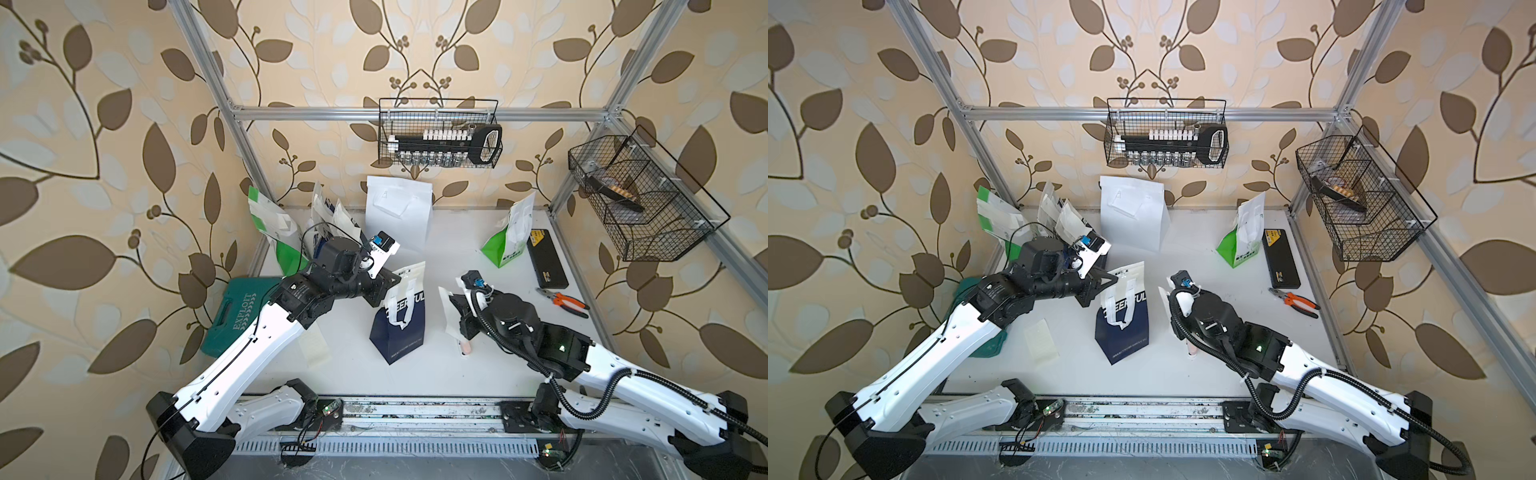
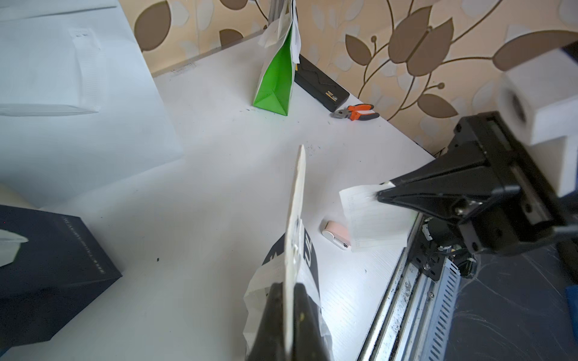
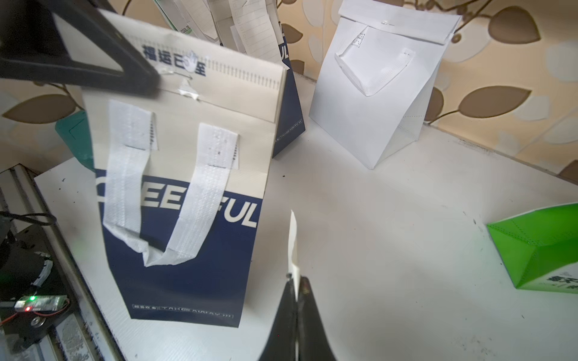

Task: Staple the receipts to the bags
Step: Place the takeout bag at the center of the board.

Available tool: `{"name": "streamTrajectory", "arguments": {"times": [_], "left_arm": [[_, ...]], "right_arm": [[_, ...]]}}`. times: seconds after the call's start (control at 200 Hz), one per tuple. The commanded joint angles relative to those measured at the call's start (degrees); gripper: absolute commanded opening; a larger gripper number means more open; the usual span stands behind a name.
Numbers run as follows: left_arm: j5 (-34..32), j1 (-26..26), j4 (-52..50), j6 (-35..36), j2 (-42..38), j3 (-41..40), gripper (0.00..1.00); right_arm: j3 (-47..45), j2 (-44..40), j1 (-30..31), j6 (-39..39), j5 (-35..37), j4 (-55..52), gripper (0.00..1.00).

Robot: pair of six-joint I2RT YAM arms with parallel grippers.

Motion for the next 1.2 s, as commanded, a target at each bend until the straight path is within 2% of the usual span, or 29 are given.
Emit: {"name": "streamTrajectory", "arguments": {"times": [0.0,0.125,0.24,0.44,0.605,0.755,0.93,0.985,1.195], "left_arm": [[6.50,-0.18,12.60,-1.59,-1.71,-3.58,0.00],[8.28,-0.16,14.88,-1.63,-1.05,-5.71,0.00],[8.79,-0.16,15.06,-1.29,-0.06,-6.32,0.00],[9.89,-0.21,13.68,-0.90,-0.93,-6.97,0.00],[10.44,-0.22,10.23,0.60,0.49,-5.86,0.00],[5.27,-1.66,6.83,2.65,1.91,-4.93,0.00],[-2.15,-4.07,12.88,2.92,-5.93,-10.45,0.00],[-2.12,-4.35,13.58,2.68,-6.69,-11.65,0.00],[2.18,-5.59,9.16,2.33,-2.36,-8.91,0.32]], "right_arm": [[-0.09,-0.72,-0.49,-1.98,-7.61,-2.88,0.00],[1.45,1.90,-0.51,-2.27,-15.38,0.92,0.00],[2.49,6.01,-0.52,-2.11,-18.85,5.62,0.00],[3.47,9.77,-0.63,0.22,-19.37,12.89,0.00],[4.87,12.31,-1.97,1.65,-20.87,14.40,0.00],[3.73,10.23,-2.88,1.62,-18.76,13.32,0.00],[2.46,7.00,-3.40,1.37,-19.61,11.02,0.00],[1.82,7.35,-3.37,1.64,-19.92,11.09,0.00],[0.09,9.34,-3.48,3.25,-22.96,13.86,0.00]]}}
